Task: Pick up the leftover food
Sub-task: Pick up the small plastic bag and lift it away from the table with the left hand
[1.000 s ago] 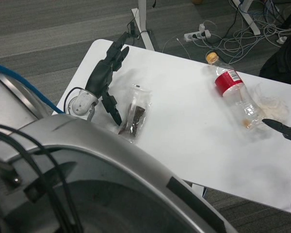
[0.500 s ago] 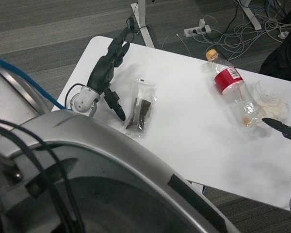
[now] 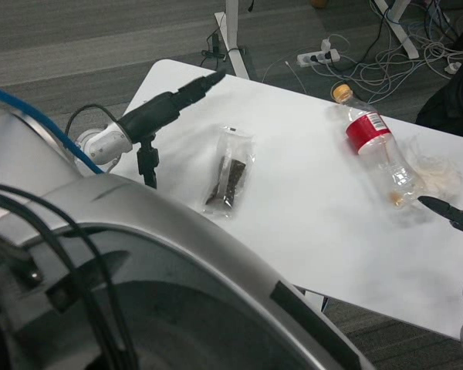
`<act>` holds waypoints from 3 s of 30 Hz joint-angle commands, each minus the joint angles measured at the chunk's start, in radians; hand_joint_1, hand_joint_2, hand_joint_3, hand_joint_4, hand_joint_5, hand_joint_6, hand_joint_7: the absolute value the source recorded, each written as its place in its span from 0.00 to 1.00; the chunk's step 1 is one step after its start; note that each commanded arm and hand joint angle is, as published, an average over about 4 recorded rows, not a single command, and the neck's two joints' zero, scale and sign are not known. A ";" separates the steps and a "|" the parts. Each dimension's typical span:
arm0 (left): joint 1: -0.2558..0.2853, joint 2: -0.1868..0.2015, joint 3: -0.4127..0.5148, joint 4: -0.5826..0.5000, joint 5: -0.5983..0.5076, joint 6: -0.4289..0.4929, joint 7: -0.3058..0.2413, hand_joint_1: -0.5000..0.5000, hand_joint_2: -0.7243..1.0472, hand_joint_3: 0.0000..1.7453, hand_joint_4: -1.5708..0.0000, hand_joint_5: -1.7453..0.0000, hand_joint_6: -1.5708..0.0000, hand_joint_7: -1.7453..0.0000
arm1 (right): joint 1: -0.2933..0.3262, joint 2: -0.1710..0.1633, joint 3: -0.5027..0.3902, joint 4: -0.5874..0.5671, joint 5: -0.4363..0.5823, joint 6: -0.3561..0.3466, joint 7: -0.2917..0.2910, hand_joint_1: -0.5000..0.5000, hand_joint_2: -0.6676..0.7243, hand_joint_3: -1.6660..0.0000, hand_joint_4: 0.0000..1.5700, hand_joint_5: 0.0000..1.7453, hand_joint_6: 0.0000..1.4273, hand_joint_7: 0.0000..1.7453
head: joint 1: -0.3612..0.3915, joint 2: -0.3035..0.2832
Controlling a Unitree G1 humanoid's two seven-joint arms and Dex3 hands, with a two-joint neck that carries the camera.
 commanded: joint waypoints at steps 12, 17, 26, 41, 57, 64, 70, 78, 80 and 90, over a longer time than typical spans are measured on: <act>-0.080 0.099 -0.234 0.059 0.099 0.018 -0.036 0.00 0.21 0.00 0.90 1.00 1.00 1.00 | 0.006 -0.037 0.025 -0.022 0.034 -0.005 0.001 0.08 0.45 0.95 0.02 0.00 0.00 0.00 | -0.018 -0.006; -0.121 0.154 -0.320 0.099 0.131 0.018 -0.034 0.00 0.30 0.00 0.93 1.00 1.00 1.00 | 0.006 -0.047 0.033 -0.025 0.044 -0.005 0.001 0.08 0.45 0.95 0.02 0.00 0.00 0.00 | -0.026 -0.015; -0.099 0.245 -0.347 0.118 0.161 0.028 -0.034 0.00 0.45 0.00 0.93 1.00 1.00 1.00 | 0.006 -0.061 0.043 -0.031 0.056 -0.005 0.001 0.08 0.45 0.95 0.02 0.00 0.00 0.00 | -0.034 -0.036; -0.041 0.346 -0.321 0.125 0.260 -0.129 0.032 0.00 0.98 0.05 1.00 1.00 1.00 1.00 | 0.014 -0.077 0.052 -0.037 0.073 -0.005 0.001 0.08 0.45 0.95 0.02 0.00 0.00 0.00 | -0.048 -0.046; -0.135 0.331 -0.370 0.265 0.458 -0.150 0.035 0.00 1.00 0.05 0.96 1.00 1.00 1.00 | 0.015 -0.077 0.047 -0.047 0.079 -0.005 0.001 0.08 0.48 0.95 0.03 0.00 0.00 0.00 | -0.070 -0.042; -0.140 0.303 -0.364 0.303 0.485 -0.159 0.044 0.00 1.00 0.10 0.94 1.00 1.00 1.00 | 0.030 -0.076 0.038 -0.061 0.077 -0.008 0.001 0.08 0.47 0.95 0.04 0.00 0.00 0.00 | -0.080 -0.032; -0.146 0.281 -0.351 0.314 0.529 -0.148 0.061 0.00 1.00 0.20 0.89 1.00 0.95 0.95 | 0.042 -0.067 0.026 -0.071 0.075 -0.008 0.001 0.08 0.49 0.95 0.04 0.00 0.00 0.00 | -0.089 -0.027; -0.161 0.245 -0.342 0.300 0.572 -0.070 0.072 0.00 0.91 0.37 0.58 0.84 0.63 0.52 | 0.057 -0.051 0.001 -0.082 0.071 -0.010 0.001 0.08 0.45 0.95 0.04 0.00 0.00 0.00 | -0.108 -0.016; -0.163 0.237 -0.341 0.300 0.576 -0.054 0.073 0.00 0.90 0.41 0.41 0.69 0.48 0.37 | 0.059 -0.049 -0.004 -0.083 0.071 -0.011 0.001 0.08 0.45 0.95 0.03 0.00 0.00 0.00 | -0.112 -0.014; -0.165 0.210 -0.324 0.277 0.597 0.018 0.083 0.00 0.81 0.55 0.00 0.15 0.16 0.20 | 0.068 -0.046 -0.016 -0.084 0.068 -0.015 0.001 0.08 0.45 0.95 0.02 0.00 0.00 0.00 | -0.124 -0.003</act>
